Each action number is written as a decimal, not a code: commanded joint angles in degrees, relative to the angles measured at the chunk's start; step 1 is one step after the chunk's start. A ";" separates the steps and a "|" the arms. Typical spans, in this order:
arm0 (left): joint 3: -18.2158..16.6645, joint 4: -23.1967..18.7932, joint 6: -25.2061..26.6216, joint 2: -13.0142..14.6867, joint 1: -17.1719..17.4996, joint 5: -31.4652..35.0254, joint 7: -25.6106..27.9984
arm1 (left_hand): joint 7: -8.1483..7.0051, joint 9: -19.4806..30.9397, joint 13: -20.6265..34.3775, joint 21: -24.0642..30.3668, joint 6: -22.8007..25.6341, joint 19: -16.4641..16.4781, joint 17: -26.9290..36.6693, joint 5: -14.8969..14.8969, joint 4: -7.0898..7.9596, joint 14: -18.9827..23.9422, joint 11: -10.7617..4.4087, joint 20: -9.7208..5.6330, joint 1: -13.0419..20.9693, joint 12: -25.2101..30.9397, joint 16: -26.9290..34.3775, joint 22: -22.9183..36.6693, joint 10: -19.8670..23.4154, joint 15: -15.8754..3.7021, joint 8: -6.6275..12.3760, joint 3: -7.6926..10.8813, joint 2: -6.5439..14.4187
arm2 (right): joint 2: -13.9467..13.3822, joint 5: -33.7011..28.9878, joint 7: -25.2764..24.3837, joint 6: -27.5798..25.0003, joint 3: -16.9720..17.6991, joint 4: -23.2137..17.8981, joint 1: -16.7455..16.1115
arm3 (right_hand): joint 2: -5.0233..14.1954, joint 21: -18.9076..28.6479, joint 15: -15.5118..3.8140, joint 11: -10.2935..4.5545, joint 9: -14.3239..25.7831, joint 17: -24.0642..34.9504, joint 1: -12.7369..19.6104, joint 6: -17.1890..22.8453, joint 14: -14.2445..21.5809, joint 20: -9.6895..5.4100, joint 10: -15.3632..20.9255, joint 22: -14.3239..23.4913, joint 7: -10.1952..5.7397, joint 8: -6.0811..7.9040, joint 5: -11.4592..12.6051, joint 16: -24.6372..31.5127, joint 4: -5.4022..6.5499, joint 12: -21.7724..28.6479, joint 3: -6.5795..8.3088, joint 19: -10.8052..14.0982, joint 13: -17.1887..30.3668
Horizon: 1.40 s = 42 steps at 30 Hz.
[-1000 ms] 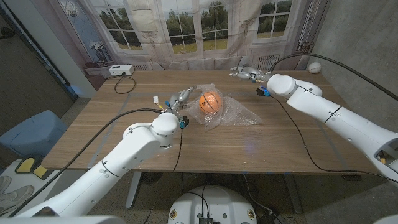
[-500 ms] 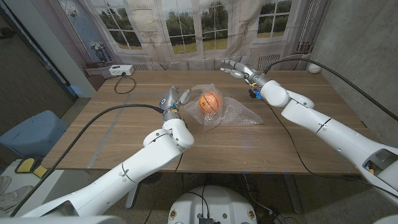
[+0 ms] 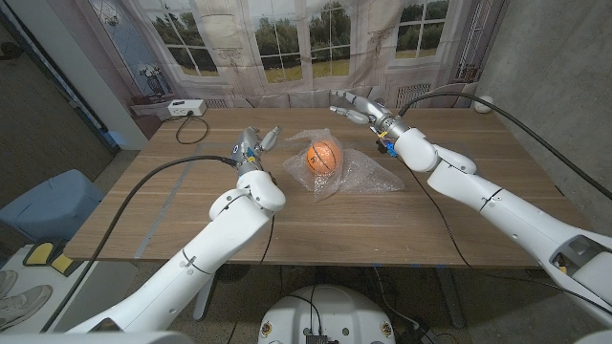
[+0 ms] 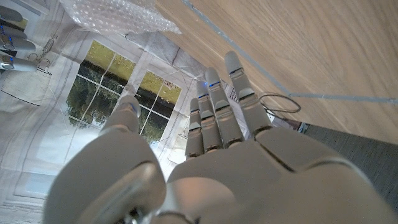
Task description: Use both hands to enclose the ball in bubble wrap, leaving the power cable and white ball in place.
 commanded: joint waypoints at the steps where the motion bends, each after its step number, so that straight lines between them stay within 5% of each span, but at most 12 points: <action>1: -8.06 6.00 -8.54 -1.99 -0.39 -11.64 -9.22 | 2.28 0.14 -0.09 0.75 1.91 0.90 -0.09 0.30 -0.34 2.48 -0.72 -0.73 2.24 0.73 0.68 0.02 2.34 -1.15 0.48 1.02 0.14 | 0.90 -0.26 1.60 3.88 0.74 2.21 0.42 | -0.48 0.25 0.06 -0.03 0.18 0.15 0.23 0.60 0.57 0.73 0.68 0.08 0.30 -0.21 -0.06 0.27 -0.42 0.22 0.04 0.33 0.12; 8: -6.66 9.08 -10.86 -1.88 -3.04 -13.18 -8.84 | 1.20 0.19 0.07 0.99 3.59 1.27 0.25 -0.08 -0.51 3.75 -2.12 -1.06 3.45 1.01 1.17 0.04 3.78 -2.13 0.72 0.36 -1.22 | 1.44 0.07 2.65 3.88 0.84 3.63 1.07 | -0.74 0.25 -0.04 -0.03 0.19 0.12 0.21 0.74 0.66 0.81 0.77 0.08 0.34 -0.27 -0.08 0.28 -0.57 0.19 -0.14 0.30 0.12; 13: -8.88 12.24 -15.73 -2.95 -3.37 -19.62 -13.07 | 1.66 0.22 -0.02 1.61 6.27 2.57 0.53 -0.21 -0.07 6.33 -2.45 -1.97 3.80 1.61 2.20 0.07 6.43 -3.10 1.24 -0.69 -2.52 | 1.79 1.22 3.72 6.10 0.79 5.61 1.91 | -0.88 0.31 -0.05 0.08 0.20 0.11 0.18 0.78 0.93 0.95 0.86 0.08 0.39 -0.36 -0.10 0.36 -0.67 0.17 -0.28 0.41 0.12; 16: -11.06 15.42 -19.32 -3.93 -3.26 -26.29 -17.87 | 2.41 0.21 -0.14 1.80 8.25 2.77 0.50 -0.22 0.81 8.36 -1.98 -2.21 3.14 1.76 2.69 0.10 7.76 -3.21 1.56 -0.95 -2.23 | 2.02 0.81 3.05 6.30 0.89 6.06 1.95 | -0.92 0.30 -0.24 -0.03 0.21 0.11 0.17 0.77 0.95 0.79 0.94 0.08 0.33 -0.40 -0.09 0.36 -0.70 0.18 -0.34 0.36 0.12; 21: -11.13 17.50 -20.24 -4.03 -4.17 -30.88 -18.00 | 2.94 0.20 -0.26 1.99 10.07 2.94 0.39 -0.28 1.92 9.52 -1.03 -1.96 1.57 2.04 2.67 0.14 9.73 -2.57 1.68 -1.41 -1.84 | 2.16 0.95 3.29 6.79 0.89 7.05 2.35 | -0.85 0.36 -0.28 -0.21 0.23 0.11 0.16 0.83 1.10 0.73 0.94 0.09 0.34 -0.49 -0.07 0.40 -0.75 0.11 -0.44 0.47 0.12; 29: -11.58 22.93 -21.66 -4.86 -6.84 -39.41 -20.23 | 2.88 0.20 -0.44 2.05 10.87 2.64 0.04 0.02 1.58 10.09 -1.42 -2.02 2.49 1.66 2.14 0.19 10.28 -3.05 1.32 -0.41 -0.59 | 2.74 2.00 4.28 9.60 0.62 9.81 3.57 | -0.80 0.41 -0.17 -0.07 0.25 0.11 0.15 0.88 1.25 0.95 1.09 0.10 0.46 -0.58 -0.05 0.43 -0.80 0.10 -0.56 0.58 0.13; 34: -12.35 27.51 -21.95 -6.54 -8.58 -46.19 -21.40 | 3.06 0.20 -0.73 2.73 14.52 3.63 -0.21 0.17 1.63 13.06 -1.91 -2.69 2.56 2.28 2.30 0.29 13.94 -3.31 1.78 0.18 0.29 | 2.70 2.53 4.61 10.21 0.81 10.77 3.79 | -0.82 0.37 -0.24 0.05 0.26 0.11 0.10 0.90 1.29 0.94 1.10 0.10 0.47 -0.64 -0.05 0.42 -0.83 0.06 -0.67 0.49 0.13; 38: -12.02 29.99 -23.08 -7.11 -9.41 -49.29 -21.32 | 3.09 0.18 -0.96 4.17 18.24 6.45 -0.48 0.25 1.32 17.10 -2.76 -4.67 2.36 2.95 2.75 0.35 17.88 -4.22 2.14 0.24 -0.14 | 2.42 2.34 4.50 9.30 1.07 10.49 3.64 | -0.83 0.35 -0.30 0.00 0.27 0.13 0.01 0.89 1.25 0.84 1.10 0.10 0.36 -0.70 -0.04 0.40 -0.82 0.03 -0.78 0.39 0.13; 41: -10.71 30.36 -23.96 -6.49 -10.02 -48.78 -19.79 | 2.29 0.19 -1.18 4.14 13.57 5.70 -0.57 0.44 1.12 16.13 -2.81 -4.26 2.38 1.76 1.48 0.38 16.97 -4.21 -0.34 0.47 -0.37 | 2.37 2.59 4.79 9.03 1.10 10.70 3.74 | -0.80 0.35 -0.30 0.00 0.27 0.14 -0.08 0.88 1.19 0.89 1.12 0.10 0.41 -0.75 -0.04 0.37 -0.79 0.01 -0.87 0.39 0.14; 42: -9.89 30.43 -25.08 -6.46 -10.23 -47.48 -18.65 | -0.04 0.22 -1.36 4.05 9.27 4.97 -0.55 0.52 0.96 15.05 -3.01 -3.70 2.57 0.55 0.39 0.40 15.94 -3.78 -2.00 0.71 -0.50 | 2.36 2.78 5.09 8.73 1.10 10.91 3.85 | -0.77 0.33 -0.22 -0.05 0.28 0.15 -0.10 0.91 1.10 0.81 1.02 0.11 0.35 -0.76 -0.04 0.34 -0.78 -0.04 -0.90 0.32 0.14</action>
